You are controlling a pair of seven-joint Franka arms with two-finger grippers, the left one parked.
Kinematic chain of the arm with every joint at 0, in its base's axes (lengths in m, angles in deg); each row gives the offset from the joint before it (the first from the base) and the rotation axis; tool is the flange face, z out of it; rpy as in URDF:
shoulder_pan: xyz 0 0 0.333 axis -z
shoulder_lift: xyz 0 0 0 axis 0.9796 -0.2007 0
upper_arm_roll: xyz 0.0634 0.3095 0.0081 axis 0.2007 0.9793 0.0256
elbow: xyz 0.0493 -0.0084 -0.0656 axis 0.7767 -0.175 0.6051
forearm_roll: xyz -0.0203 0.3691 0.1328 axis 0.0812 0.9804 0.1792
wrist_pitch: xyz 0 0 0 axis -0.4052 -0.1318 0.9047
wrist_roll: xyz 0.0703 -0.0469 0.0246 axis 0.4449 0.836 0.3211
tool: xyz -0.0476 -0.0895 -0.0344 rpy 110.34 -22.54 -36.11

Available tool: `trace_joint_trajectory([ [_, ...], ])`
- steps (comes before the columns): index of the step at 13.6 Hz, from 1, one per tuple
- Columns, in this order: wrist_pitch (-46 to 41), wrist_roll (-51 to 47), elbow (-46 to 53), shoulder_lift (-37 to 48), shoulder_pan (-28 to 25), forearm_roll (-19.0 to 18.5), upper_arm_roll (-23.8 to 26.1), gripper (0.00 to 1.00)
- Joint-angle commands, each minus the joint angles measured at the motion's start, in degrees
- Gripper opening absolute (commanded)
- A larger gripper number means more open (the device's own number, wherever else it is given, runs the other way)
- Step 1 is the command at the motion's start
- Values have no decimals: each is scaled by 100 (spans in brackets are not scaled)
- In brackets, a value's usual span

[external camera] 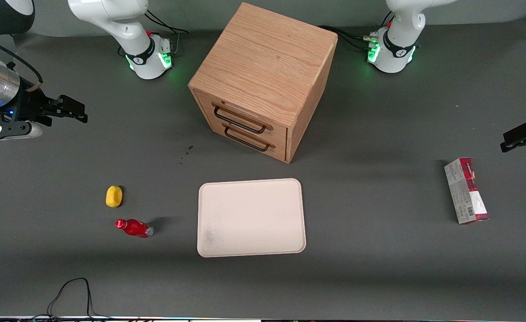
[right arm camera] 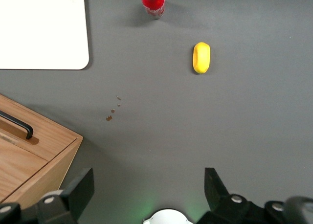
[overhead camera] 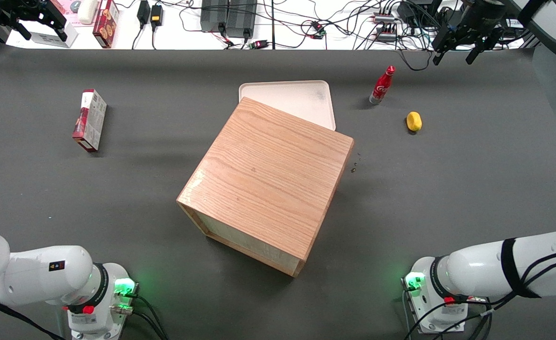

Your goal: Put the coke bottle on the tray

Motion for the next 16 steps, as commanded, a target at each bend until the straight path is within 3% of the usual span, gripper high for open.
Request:
trace_joint_trajectory([
  [1, -5, -122, 92, 36, 58, -78, 44, 100],
  [4, -49, -122, 153, 37, -170, -78, -202, 100],
  [16, -436, -219, 426, 45, -153, -25, -193, 100],
])
